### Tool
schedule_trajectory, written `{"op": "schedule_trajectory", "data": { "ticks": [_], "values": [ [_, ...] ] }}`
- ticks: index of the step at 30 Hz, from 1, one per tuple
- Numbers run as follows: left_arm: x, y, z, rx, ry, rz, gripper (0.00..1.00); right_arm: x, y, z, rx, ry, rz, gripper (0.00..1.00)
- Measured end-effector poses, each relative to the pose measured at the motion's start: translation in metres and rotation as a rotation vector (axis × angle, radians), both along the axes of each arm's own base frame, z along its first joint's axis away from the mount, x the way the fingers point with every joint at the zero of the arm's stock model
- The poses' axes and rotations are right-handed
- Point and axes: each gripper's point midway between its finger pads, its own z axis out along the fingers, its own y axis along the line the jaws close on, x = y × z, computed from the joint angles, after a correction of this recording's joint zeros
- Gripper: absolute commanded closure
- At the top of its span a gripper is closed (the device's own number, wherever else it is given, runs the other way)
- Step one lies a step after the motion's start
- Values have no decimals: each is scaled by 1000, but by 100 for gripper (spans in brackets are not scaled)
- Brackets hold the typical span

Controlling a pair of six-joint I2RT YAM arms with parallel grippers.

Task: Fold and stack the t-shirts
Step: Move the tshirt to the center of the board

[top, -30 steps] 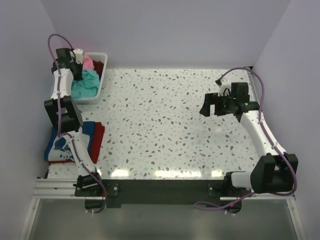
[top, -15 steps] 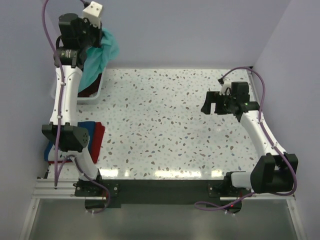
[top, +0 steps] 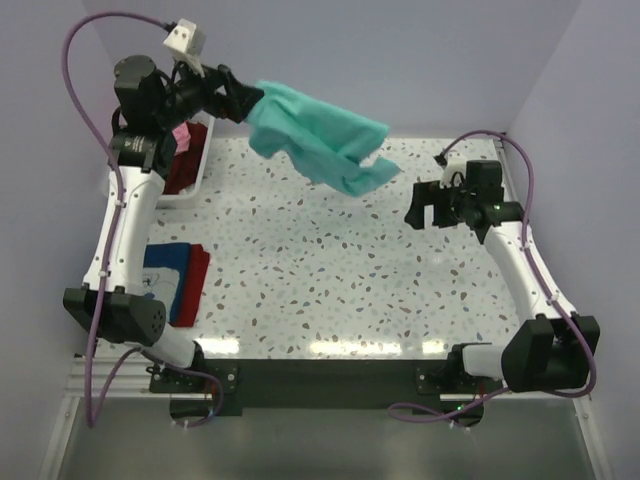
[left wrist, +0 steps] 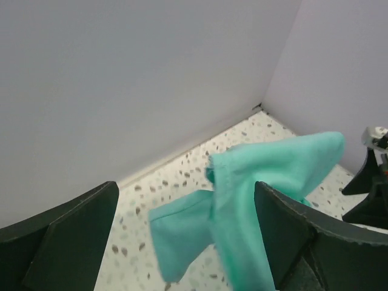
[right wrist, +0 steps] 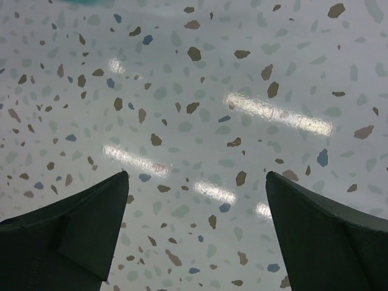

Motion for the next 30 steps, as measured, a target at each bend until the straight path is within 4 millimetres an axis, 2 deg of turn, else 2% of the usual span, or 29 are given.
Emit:
{"op": "schedule_trajectory", "data": {
  "ticks": [1,3,5,7,8,9,11,13,16,17,18,19,21,22,23,27,30],
  "values": [
    [1,8,-19,-12,53,4,0,-1,1,2,-8,-6,20,1],
    [12,41,-66,-32,176,54,0,-3,1,3,-23,-11,53,1],
    [29,83,-121,-41,302,125,0,-6,1,2,-42,-9,87,1],
    [36,118,-191,-24,457,175,0,-11,0,-2,-73,6,128,1],
    [34,127,-224,-2,532,181,0,-15,-2,-5,-94,19,151,1],
    [29,129,-248,24,585,175,1,-16,-3,-7,-106,31,166,1],
    [11,117,-292,120,685,118,6,-18,-5,-16,-139,66,205,2],
    [-5,94,-314,227,708,42,10,-19,-7,-28,-162,114,238,1],
    [-28,47,-338,399,673,-90,19,-21,-8,-47,-177,194,277,2],
    [-38,33,-346,441,669,-129,25,-23,-7,-53,-176,223,291,5],
    [-45,25,-354,469,675,-154,29,-24,-5,-57,-176,239,303,7],
    [-52,18,-362,497,683,-177,39,-26,-2,-61,-177,256,316,11],
    [-56,14,-375,528,705,-184,49,-30,11,-66,-189,272,362,16],
    [-54,15,-381,532,724,-175,53,-33,23,-67,-198,267,402,19],
    [-48,16,-387,534,741,-165,58,-36,39,-66,-208,254,452,26],
    [-22,15,-420,514,832,-135,58,-53,99,-65,-244,189,646,39],
    [-16,12,-442,487,906,-125,56,-63,133,-69,-259,154,749,43]
  ]
}}
